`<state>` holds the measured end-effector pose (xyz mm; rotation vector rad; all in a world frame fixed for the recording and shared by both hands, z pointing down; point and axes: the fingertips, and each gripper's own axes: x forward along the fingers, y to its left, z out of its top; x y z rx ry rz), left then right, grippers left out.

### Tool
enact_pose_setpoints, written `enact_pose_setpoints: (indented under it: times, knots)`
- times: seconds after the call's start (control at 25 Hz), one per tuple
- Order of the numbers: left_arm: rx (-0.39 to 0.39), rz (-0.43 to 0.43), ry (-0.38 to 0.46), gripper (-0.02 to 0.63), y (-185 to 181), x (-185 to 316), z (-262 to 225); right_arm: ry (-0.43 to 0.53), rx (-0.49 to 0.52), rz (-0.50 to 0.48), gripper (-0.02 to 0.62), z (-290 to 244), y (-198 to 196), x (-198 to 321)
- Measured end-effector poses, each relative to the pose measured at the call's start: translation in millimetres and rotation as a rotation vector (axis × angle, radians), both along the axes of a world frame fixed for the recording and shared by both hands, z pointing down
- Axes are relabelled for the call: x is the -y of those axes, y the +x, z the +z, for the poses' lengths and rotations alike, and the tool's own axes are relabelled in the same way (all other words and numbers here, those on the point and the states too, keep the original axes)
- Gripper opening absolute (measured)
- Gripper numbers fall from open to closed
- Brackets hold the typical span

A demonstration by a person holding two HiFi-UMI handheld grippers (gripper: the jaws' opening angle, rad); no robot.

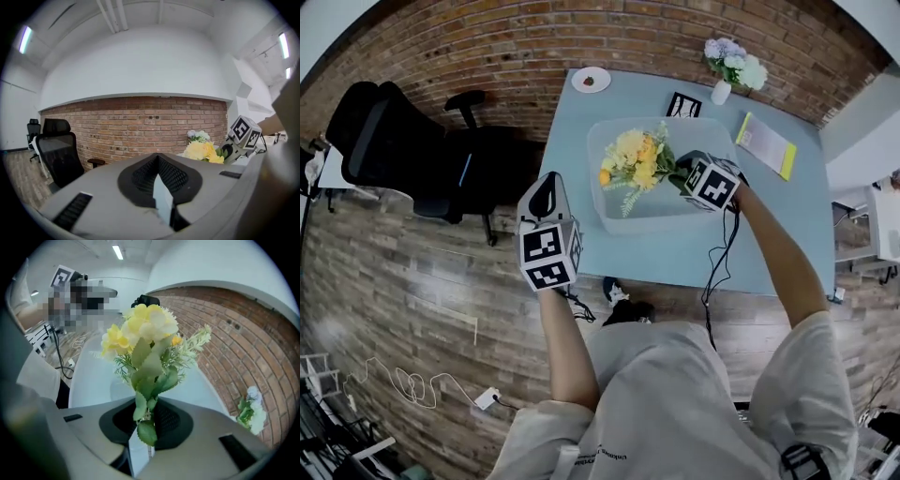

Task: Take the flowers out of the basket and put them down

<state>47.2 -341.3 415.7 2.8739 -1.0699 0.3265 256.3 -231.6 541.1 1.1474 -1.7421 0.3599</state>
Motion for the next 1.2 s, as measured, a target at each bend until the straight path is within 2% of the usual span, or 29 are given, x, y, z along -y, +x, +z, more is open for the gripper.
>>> enact_pose_setpoints:
  times: [0.16,0.28,0.52,0.72,0.88,1.08,1.2]
  knots:
    - [-0.014,-0.004,0.068,0.017,-12,-19,-28,0.137,0.002,0.072,0.091,-46,3,4]
    - [-0.023,-0.008,0.103,0.017,-24,-25,-43,0.243,0.051,0.119,0.091,-86,-2,6]
    - [-0.049,0.054,0.113,0.017,-16,-36,-44,0.387,0.163,0.236,0.091,-140,-12,-16]
    - [-0.109,0.156,0.075,0.017,6,-33,-38,0.44,0.204,0.342,0.091,-151,-10,-31]
    - [-0.091,0.255,0.063,0.017,14,-17,-31,0.488,0.286,0.449,0.091,-167,-14,-25]
    - [-0.048,0.383,0.094,0.017,-6,20,-33,0.593,0.412,0.584,0.091,-181,-46,-1]
    - [-0.049,0.425,0.081,0.017,-27,53,-27,0.635,0.467,0.636,0.091,-186,-76,28]
